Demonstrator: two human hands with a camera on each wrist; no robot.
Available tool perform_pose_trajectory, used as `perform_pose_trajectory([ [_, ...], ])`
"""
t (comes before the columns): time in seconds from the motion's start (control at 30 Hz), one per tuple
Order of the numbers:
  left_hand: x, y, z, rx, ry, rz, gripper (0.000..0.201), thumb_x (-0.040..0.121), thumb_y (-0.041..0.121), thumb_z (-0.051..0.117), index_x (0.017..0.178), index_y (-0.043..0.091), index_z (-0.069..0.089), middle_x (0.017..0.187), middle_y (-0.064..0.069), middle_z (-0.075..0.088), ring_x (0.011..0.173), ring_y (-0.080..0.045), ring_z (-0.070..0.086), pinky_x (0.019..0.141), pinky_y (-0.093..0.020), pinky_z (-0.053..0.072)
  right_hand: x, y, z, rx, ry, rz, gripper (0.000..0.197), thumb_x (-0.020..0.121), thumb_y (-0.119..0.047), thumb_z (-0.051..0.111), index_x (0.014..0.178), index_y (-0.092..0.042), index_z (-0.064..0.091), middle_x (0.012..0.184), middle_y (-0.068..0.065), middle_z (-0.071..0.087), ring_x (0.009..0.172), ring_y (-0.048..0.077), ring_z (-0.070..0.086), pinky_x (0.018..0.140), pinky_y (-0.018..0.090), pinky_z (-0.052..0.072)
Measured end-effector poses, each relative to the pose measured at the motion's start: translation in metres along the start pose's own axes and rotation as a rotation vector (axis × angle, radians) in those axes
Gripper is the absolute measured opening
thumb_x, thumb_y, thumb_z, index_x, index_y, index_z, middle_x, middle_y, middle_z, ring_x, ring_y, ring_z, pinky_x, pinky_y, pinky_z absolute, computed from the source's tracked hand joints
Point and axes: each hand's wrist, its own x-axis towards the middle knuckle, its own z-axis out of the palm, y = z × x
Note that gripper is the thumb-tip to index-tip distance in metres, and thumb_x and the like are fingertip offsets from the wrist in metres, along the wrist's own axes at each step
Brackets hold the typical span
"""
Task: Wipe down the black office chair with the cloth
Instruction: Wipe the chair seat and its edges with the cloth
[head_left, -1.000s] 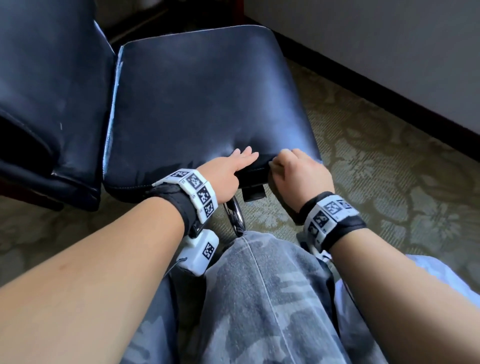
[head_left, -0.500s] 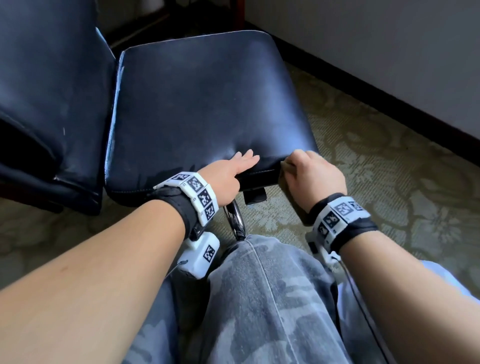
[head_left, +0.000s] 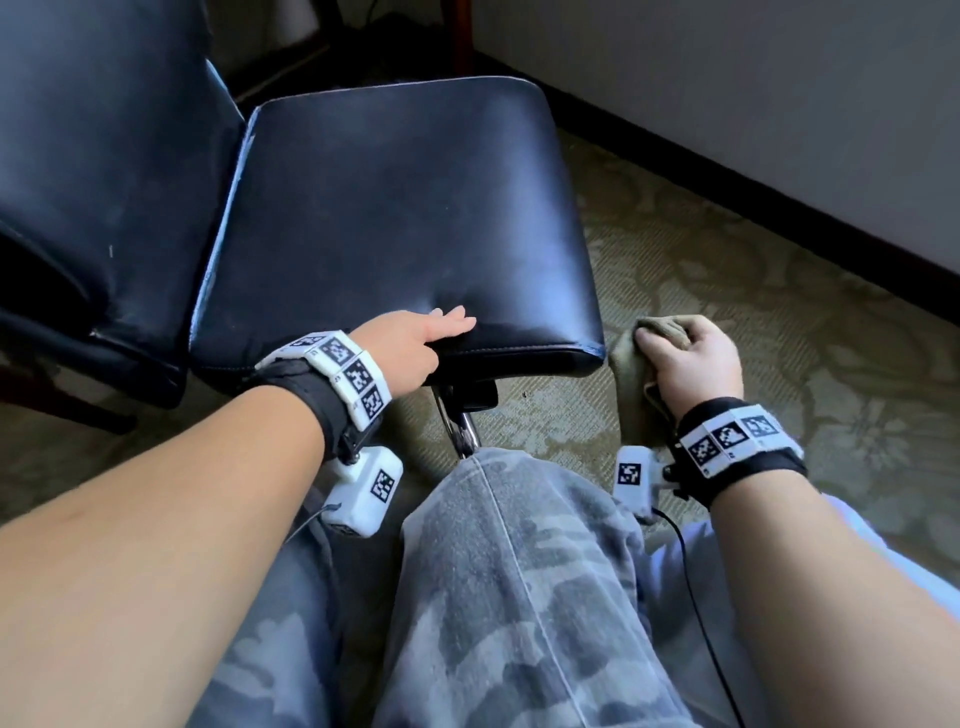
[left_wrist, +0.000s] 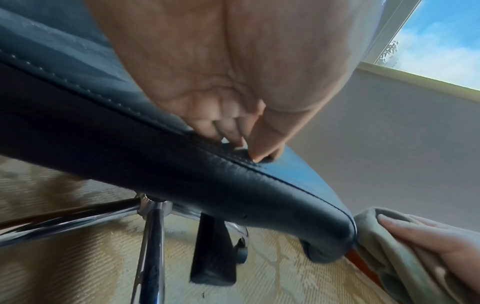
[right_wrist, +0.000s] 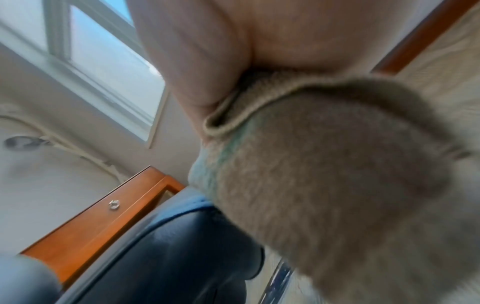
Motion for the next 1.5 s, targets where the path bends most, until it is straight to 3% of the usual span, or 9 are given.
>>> perform_pose_trajectory([
  [0.17,-0.005,0.009,-0.014,-0.013,0.265,-0.053,0.053,0.096,0.008,0.055,0.139,0.036,0.067,0.143,0.012,0.065,0.124,-0.016,0.064,0.092,-0.016,0.040,-0.019,-0.017,0.007,0.049,-0.148,-0.286,0.013,0.083,-0.023,0.081,0.094,-0.028,0.076,0.091,-0.012,0.076,0.083,0.002,0.069,0.075,0.024,0.055],
  [0.3,0.002,0.005,0.001,0.102,0.122,-0.049,0.055,0.108,0.026,0.047,0.161,0.037,0.037,0.172,0.010,0.025,0.161,-0.014,0.016,0.127,-0.029,0.015,-0.043,-0.026,0.033,-0.279,-0.266,-0.695,0.014,0.085,-0.030,0.079,0.094,-0.024,0.070,0.092,-0.004,0.063,0.085,0.016,0.062,0.073,0.027,0.049],
  [0.47,0.006,0.001,0.000,0.223,0.025,-0.105,0.054,0.115,0.025,0.029,0.167,0.032,0.019,0.175,0.009,0.010,0.163,-0.019,0.003,0.125,-0.032,0.011,-0.026,-0.004,0.028,-0.353,-0.170,-0.409,0.022,0.089,-0.037,0.067,0.086,-0.020,0.053,0.089,0.001,0.065,0.085,0.029,0.064,0.072,0.032,0.049],
  [0.77,0.000,0.002,0.001,0.198,0.005,-0.106,0.061,0.112,0.029,0.041,0.167,0.039,0.015,0.174,0.015,0.006,0.162,-0.011,-0.001,0.126,-0.032,0.014,-0.041,-0.012,0.036,-0.259,-0.154,-0.406,0.018,0.091,-0.036,0.067,0.092,-0.019,0.061,0.094,0.001,0.068,0.090,0.027,0.064,0.077,0.035,0.051],
  [0.93,0.000,0.000,0.006,0.221,0.030,-0.091,0.061,0.113,0.031,0.039,0.167,0.040,0.013,0.174,0.016,0.003,0.162,-0.012,0.002,0.124,-0.033,0.018,-0.068,-0.020,0.051,-0.272,-0.278,-0.697,0.014,0.095,-0.031,0.068,0.092,-0.020,0.061,0.093,-0.003,0.062,0.085,0.019,0.061,0.072,0.032,0.050],
  [1.07,0.004,-0.009,0.013,0.173,0.075,-0.063,0.060,0.113,0.031,0.039,0.167,0.039,0.014,0.174,0.017,0.003,0.162,-0.011,-0.005,0.126,-0.031,0.011,-0.049,-0.014,0.043,-0.204,-0.127,-0.459,0.012,0.095,-0.031,0.064,0.094,-0.020,0.060,0.096,-0.002,0.066,0.090,0.022,0.062,0.075,0.029,0.045],
  [1.2,0.014,-0.016,0.024,0.126,0.134,-0.033,0.060,0.113,0.028,0.039,0.167,0.038,0.013,0.175,0.017,0.002,0.161,-0.009,-0.010,0.127,-0.030,0.006,-0.068,-0.018,0.060,-0.298,-0.218,-0.764,0.014,0.098,-0.029,0.064,0.098,-0.015,0.062,0.095,0.004,0.057,0.082,0.027,0.059,0.069,0.034,0.049],
  [1.37,0.020,-0.013,0.021,0.143,0.121,-0.028,0.060,0.113,0.032,0.039,0.167,0.039,0.013,0.174,0.018,0.002,0.161,-0.009,-0.009,0.126,-0.031,0.008,-0.027,-0.004,0.044,-0.181,-0.117,-0.300,0.014,0.095,-0.031,0.063,0.094,-0.019,0.056,0.091,-0.001,0.066,0.085,0.025,0.062,0.075,0.034,0.050],
  [1.5,0.022,-0.010,0.023,0.150,0.140,-0.028,0.059,0.114,0.033,0.038,0.167,0.038,0.012,0.174,0.018,0.001,0.161,-0.009,-0.009,0.126,-0.030,0.007,-0.010,0.003,0.024,0.069,0.079,0.053,0.013,0.094,-0.025,0.067,0.096,-0.016,0.058,0.079,-0.008,0.058,0.068,0.003,0.061,0.050,0.013,0.043],
])
